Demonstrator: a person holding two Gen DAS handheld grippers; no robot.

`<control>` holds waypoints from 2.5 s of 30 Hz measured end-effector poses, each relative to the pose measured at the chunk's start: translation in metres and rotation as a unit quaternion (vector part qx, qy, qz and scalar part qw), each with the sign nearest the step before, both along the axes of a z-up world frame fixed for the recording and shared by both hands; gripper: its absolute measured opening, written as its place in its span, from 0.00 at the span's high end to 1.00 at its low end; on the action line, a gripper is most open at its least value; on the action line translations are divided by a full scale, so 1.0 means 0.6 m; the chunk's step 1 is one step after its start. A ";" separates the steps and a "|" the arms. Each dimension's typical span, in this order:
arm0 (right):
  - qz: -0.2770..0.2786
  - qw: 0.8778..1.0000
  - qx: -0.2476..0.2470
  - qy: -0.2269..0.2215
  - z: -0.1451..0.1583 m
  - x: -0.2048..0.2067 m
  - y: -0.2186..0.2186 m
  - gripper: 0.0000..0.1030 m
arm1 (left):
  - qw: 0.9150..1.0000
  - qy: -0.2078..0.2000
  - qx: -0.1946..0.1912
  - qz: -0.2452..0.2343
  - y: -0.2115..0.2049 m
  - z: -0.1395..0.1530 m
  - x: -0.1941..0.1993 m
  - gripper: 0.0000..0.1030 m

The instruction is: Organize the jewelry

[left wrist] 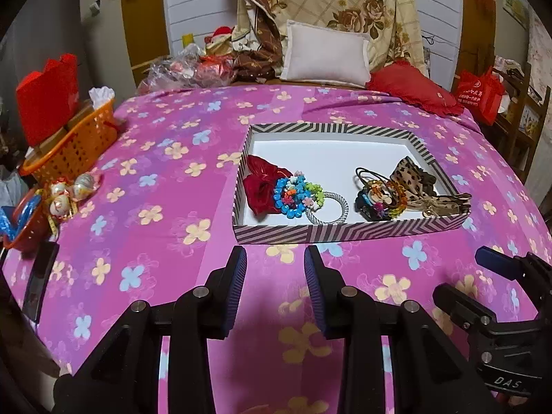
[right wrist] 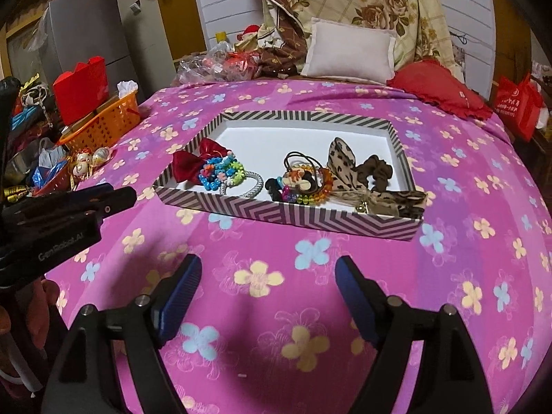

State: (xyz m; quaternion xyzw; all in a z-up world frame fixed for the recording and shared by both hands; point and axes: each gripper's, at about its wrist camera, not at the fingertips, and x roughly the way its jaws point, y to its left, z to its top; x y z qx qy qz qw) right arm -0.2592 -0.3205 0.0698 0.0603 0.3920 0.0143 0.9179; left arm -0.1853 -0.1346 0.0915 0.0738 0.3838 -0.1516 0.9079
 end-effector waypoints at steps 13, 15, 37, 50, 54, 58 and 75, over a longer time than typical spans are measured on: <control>0.001 1.000 -0.009 -0.012 0.024 -0.017 0.008 0.17 | 1.000 -0.030 0.000 0.002 0.008 0.031 -0.036 0.78; 0.000 1.000 -0.009 -0.011 0.025 -0.018 0.007 0.17 | 0.999 -0.032 0.002 0.002 0.007 0.031 -0.038 0.78; 0.001 1.000 -0.009 -0.002 0.019 -0.017 0.005 0.17 | 1.000 -0.031 0.005 -0.003 -0.002 0.031 -0.046 0.78; 0.000 1.000 -0.008 -0.002 0.019 -0.016 0.005 0.16 | 1.000 -0.030 0.004 -0.004 -0.004 0.029 -0.044 0.78; 0.001 1.000 -0.009 -0.001 0.019 -0.016 0.006 0.16 | 1.000 -0.029 0.004 -0.004 -0.004 0.029 -0.044 0.78; 0.001 1.000 -0.009 0.001 0.015 -0.014 0.005 0.16 | 1.000 -0.028 0.004 -0.004 -0.007 0.027 -0.044 0.78; -0.001 1.000 -0.005 0.015 -0.008 -0.006 -0.001 0.16 | 1.000 -0.013 -0.011 -0.025 -0.012 0.004 -0.037 0.78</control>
